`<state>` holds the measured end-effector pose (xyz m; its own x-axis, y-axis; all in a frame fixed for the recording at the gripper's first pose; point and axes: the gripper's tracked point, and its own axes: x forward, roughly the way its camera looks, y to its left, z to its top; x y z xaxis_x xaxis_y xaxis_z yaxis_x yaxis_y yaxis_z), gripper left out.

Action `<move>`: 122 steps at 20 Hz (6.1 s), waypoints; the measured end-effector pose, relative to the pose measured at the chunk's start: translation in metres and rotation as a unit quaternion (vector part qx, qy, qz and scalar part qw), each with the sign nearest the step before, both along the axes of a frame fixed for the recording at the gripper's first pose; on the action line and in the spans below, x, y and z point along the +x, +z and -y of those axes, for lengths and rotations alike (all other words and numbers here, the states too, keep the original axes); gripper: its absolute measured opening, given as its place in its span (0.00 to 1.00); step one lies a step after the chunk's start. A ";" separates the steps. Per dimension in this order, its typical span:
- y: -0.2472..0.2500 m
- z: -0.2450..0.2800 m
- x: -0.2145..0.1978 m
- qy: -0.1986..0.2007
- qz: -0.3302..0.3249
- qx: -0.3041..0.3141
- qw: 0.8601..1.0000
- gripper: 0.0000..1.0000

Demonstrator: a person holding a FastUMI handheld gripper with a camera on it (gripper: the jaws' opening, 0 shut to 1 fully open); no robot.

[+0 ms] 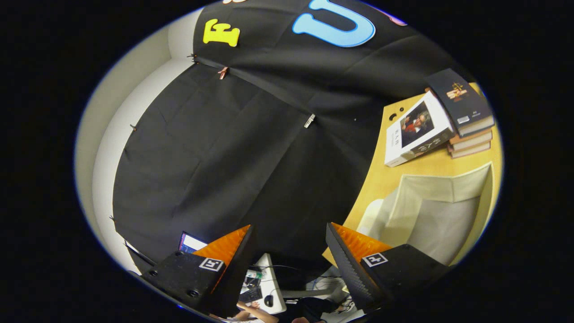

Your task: Open the storage box then place both shoes into the box .Put the left shoe in first, then the right shoe, with the right side of both shoes facing outward in a uniform manner.

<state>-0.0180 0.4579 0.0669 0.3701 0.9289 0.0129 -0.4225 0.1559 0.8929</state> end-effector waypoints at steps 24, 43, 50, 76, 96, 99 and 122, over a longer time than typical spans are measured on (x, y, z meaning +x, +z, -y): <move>-0.214 0.333 -0.052 -0.206 -0.012 -0.315 0.926 0.96; -0.397 0.326 -0.015 -0.116 -0.026 -0.471 0.874 0.52; -0.402 0.331 -0.001 -0.143 -0.031 -0.467 0.872 0.48; -0.135 0.230 0.025 -0.255 -0.070 -0.279 0.923 0.06; -0.173 0.055 0.027 -0.219 -0.179 -0.355 0.891 0.06; -0.186 0.049 0.031 -0.220 -0.193 -0.361 0.885 0.06; -0.145 0.034 0.019 -0.166 -0.118 -0.297 0.933 0.99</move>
<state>0.0013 0.4237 -0.0785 0.5670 0.5794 -0.5854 -0.0656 0.7403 0.6691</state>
